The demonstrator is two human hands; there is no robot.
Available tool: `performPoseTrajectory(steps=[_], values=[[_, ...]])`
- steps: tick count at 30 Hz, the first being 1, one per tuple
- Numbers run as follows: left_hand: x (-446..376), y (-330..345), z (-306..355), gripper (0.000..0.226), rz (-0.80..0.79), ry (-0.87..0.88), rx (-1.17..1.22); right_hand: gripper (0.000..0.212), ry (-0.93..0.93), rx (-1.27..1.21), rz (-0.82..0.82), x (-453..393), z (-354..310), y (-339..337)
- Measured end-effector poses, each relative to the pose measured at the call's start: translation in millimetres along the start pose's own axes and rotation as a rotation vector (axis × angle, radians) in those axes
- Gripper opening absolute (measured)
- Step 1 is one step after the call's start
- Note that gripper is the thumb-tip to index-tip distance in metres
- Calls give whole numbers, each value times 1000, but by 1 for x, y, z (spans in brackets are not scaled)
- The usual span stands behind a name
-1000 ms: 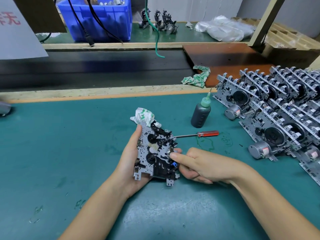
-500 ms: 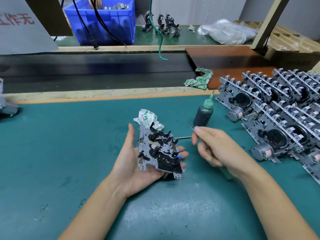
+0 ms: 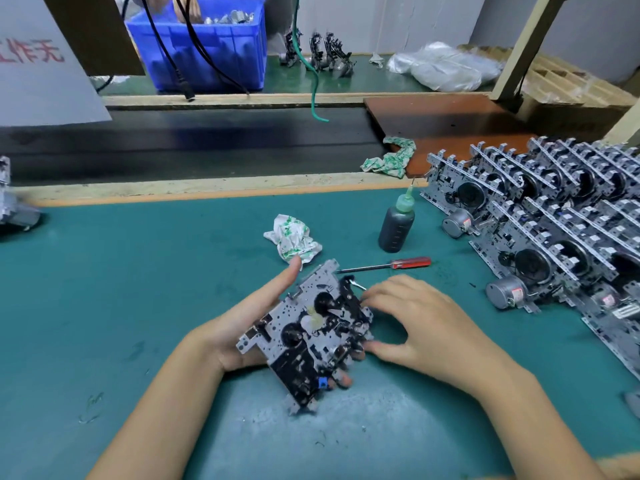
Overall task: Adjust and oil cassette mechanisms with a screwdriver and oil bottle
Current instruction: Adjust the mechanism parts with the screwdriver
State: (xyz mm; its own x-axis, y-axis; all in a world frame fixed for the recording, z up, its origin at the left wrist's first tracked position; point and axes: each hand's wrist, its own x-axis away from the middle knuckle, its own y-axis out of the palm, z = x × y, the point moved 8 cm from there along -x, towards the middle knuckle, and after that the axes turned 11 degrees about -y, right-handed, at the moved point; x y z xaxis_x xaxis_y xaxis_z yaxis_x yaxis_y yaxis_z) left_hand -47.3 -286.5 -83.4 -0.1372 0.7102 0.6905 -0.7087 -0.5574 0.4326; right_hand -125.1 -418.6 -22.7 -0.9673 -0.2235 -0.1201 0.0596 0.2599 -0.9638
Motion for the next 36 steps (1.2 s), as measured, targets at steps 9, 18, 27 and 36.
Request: performPoseTrajectory(steps=[9,18,27,36], values=[[26,-11,11,95,230,187,-200,52,-9,87,256,31,-20,-10],[89,13,-17,82,1280,333,-1466,52,-26,188,331,27,-34,-7],[89,31,-10,58,1328,754,-1322,51,-43,199,374,31,-31,-4],[84,24,-11,55,1080,875,-1385,50,-24,229,366,33,-28,1]])
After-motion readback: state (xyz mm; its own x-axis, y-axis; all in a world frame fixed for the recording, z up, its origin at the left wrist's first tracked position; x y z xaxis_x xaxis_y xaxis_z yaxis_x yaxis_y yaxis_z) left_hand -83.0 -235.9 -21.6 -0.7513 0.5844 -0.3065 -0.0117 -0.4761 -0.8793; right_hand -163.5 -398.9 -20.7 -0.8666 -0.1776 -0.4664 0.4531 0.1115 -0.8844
